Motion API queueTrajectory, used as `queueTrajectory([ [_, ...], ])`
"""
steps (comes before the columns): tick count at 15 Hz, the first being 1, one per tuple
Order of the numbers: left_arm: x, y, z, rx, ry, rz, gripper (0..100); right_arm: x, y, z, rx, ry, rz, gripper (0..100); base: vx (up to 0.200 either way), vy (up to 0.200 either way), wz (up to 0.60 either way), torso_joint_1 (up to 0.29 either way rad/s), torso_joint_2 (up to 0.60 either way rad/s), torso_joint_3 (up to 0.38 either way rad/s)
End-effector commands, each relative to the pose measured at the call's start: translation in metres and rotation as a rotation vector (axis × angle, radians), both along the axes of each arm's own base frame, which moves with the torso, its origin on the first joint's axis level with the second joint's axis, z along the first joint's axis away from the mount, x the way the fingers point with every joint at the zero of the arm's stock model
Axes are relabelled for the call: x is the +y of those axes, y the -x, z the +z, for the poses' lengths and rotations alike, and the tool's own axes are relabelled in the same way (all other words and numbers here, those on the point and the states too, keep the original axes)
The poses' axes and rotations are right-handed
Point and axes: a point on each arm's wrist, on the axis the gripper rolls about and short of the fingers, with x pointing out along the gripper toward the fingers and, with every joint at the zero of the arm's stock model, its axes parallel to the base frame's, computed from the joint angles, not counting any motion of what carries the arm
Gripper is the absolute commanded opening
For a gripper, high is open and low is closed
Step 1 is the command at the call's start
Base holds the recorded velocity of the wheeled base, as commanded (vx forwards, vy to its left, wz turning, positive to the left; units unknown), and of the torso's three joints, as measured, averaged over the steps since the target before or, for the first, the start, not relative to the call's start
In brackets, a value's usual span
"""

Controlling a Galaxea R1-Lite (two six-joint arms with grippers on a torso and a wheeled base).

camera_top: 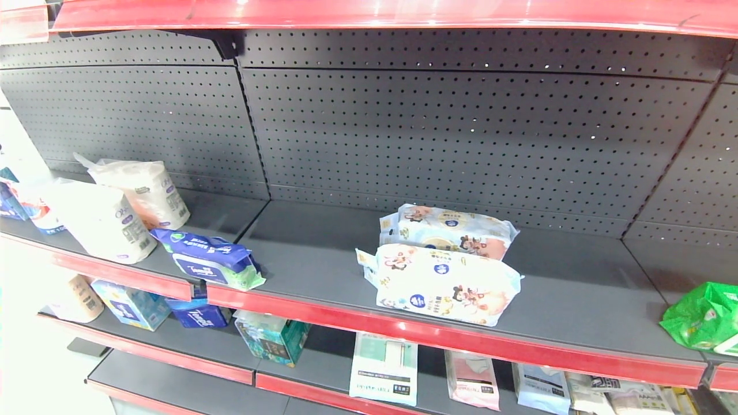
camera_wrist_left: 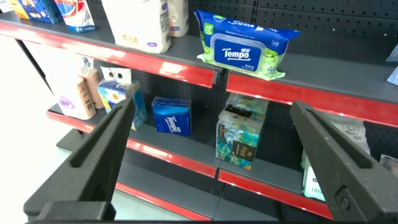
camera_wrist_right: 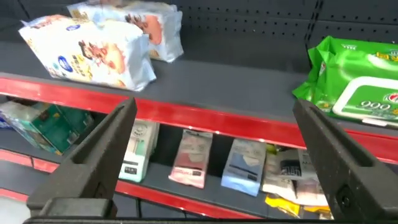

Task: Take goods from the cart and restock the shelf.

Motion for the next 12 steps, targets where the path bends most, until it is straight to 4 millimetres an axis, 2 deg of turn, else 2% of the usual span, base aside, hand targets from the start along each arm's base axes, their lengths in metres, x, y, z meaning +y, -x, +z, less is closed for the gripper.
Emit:
queueTrajectory([
  [1, 0.0000, 0.0000, 0.0000, 0.000, 0.001, 0.000, 100, -0.0001, -0.0004, -0.0024, 0.004, -0.004, -0.004, 100, 0.000, 0.000, 0.00, 0.000, 0.00, 0.000],
  [8, 0.0000, 0.0000, 0.0000, 0.001, 0.000, 0.000, 100, -0.0001, -0.0004, -0.0024, 0.004, -0.005, -0.005, 100, 0.000, 0.000, 0.00, 0.000, 0.00, 0.000],
  [12, 0.0000, 0.0000, 0.0000, 0.001, 0.000, 0.000, 100, -0.0001, -0.0004, -0.0024, 0.004, -0.005, -0.005, 100, 0.000, 0.000, -0.60, 0.005, 0.00, -0.001],
])
